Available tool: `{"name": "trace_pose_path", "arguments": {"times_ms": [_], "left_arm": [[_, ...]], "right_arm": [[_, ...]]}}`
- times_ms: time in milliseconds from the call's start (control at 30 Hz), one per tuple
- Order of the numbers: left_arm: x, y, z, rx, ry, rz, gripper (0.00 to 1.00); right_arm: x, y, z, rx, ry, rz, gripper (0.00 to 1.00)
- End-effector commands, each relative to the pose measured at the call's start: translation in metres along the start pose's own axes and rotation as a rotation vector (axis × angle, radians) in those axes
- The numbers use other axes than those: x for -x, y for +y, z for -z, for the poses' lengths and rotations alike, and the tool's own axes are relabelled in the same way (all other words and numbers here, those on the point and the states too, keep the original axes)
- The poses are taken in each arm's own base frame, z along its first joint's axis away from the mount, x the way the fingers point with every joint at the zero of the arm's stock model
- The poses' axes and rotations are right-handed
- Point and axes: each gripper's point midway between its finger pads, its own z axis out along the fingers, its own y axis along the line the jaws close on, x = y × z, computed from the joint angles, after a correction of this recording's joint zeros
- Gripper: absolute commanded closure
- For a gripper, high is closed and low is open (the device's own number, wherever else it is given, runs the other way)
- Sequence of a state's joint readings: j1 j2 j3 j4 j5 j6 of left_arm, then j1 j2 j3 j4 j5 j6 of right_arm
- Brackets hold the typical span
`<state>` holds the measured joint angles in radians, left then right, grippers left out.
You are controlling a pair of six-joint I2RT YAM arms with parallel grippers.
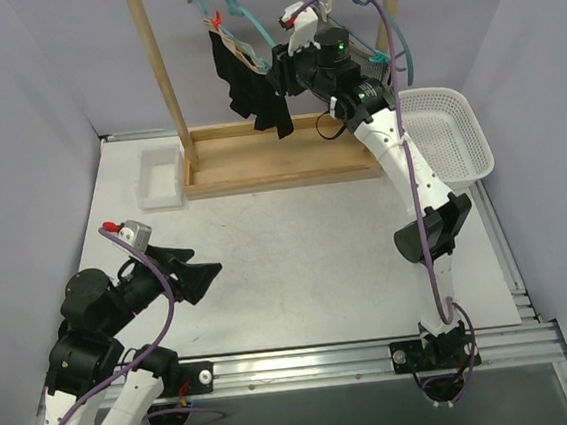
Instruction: Remove the underwear clipped to the hanger
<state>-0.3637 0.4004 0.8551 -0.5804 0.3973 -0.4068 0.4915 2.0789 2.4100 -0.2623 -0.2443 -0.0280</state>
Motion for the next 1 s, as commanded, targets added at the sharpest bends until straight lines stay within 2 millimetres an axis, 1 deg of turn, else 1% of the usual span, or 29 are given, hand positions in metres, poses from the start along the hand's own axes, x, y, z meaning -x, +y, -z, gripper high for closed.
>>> {"name": "trace_pose_path", "arguments": {"times_ms": [0,33,67,100,267,300,333,367,400,433,467,500,533,567,667,700,733,767,800,867,967], "left_arm": [[0.008,-0.004,0.001,-0.011,-0.021,-0.023,0.06],[0.008,-0.003,0.000,-0.009,-0.019,-0.023,0.07],[0.009,-0.004,0.002,-0.010,-0.023,-0.025,0.06],[0.009,-0.004,0.002,-0.008,-0.024,-0.026,0.06],[0.009,-0.004,0.003,-0.004,-0.023,-0.030,0.06],[0.008,-0.003,0.003,-0.003,-0.019,-0.028,0.06],[0.009,-0.004,0.003,-0.005,-0.024,-0.029,0.07],[0.010,-0.004,0.003,-0.005,-0.025,-0.029,0.06],[0.010,-0.004,0.002,-0.006,-0.023,-0.029,0.06],[0.011,-0.004,0.002,-0.006,-0.027,-0.030,0.06],[0.011,-0.004,0.001,-0.006,-0.027,-0.030,0.06],[0.011,-0.004,0.001,-0.005,-0.025,-0.029,0.06],[0.011,-0.003,0.001,-0.002,-0.025,-0.032,0.06],[0.011,-0.002,0.001,0.001,-0.022,-0.032,0.06],[0.014,-0.003,0.002,0.003,-0.026,-0.037,0.06],[0.013,-0.003,0.001,0.005,-0.022,-0.037,0.07],[0.014,-0.003,0.002,0.006,-0.025,-0.040,0.06],[0.014,-0.003,0.002,0.009,-0.023,-0.040,0.06],[0.014,-0.003,0.003,0.010,-0.025,-0.041,0.06],[0.014,-0.002,0.003,0.012,-0.028,-0.041,0.06],[0.014,-0.002,0.002,0.014,-0.024,-0.037,0.07]], "right_arm": [[0.026,-0.004,0.002,-0.012,-0.073,0.003,0.72],[0.025,-0.003,0.000,-0.010,-0.071,0.000,0.88],[0.025,-0.004,0.000,-0.019,-0.073,-0.003,0.96],[0.027,-0.005,0.001,-0.024,-0.077,-0.005,1.00],[0.034,-0.001,0.007,-0.014,-0.097,0.001,1.00],[0.056,0.002,0.017,-0.015,-0.166,0.011,1.00],[0.042,0.003,0.012,-0.017,-0.147,0.008,1.00],[0.046,0.004,0.014,-0.021,-0.177,0.008,1.00],[0.068,0.008,0.017,-0.028,-0.283,0.007,1.00],[0.066,0.004,0.025,-0.068,-0.306,-0.004,1.00],[0.071,0.006,0.029,-0.077,-0.351,-0.028,1.00],[0.096,0.007,0.039,-0.090,-0.458,-0.046,1.00],[0.107,0.008,0.047,-0.094,-0.495,-0.058,1.00],[0.114,0.008,0.051,-0.096,-0.519,-0.069,1.00],[0.126,0.010,0.054,-0.092,-0.558,-0.089,1.00],[0.127,0.012,0.054,-0.089,-0.563,-0.090,1.00],[0.130,0.014,0.056,-0.086,-0.573,-0.087,1.00],[0.138,0.016,0.063,-0.082,-0.616,-0.084,1.00],[0.134,0.017,0.065,-0.087,-0.616,-0.084,1.00],[0.139,0.018,0.071,-0.088,-0.638,-0.089,1.00],[0.143,0.020,0.077,-0.080,-0.654,-0.083,1.00]]}}
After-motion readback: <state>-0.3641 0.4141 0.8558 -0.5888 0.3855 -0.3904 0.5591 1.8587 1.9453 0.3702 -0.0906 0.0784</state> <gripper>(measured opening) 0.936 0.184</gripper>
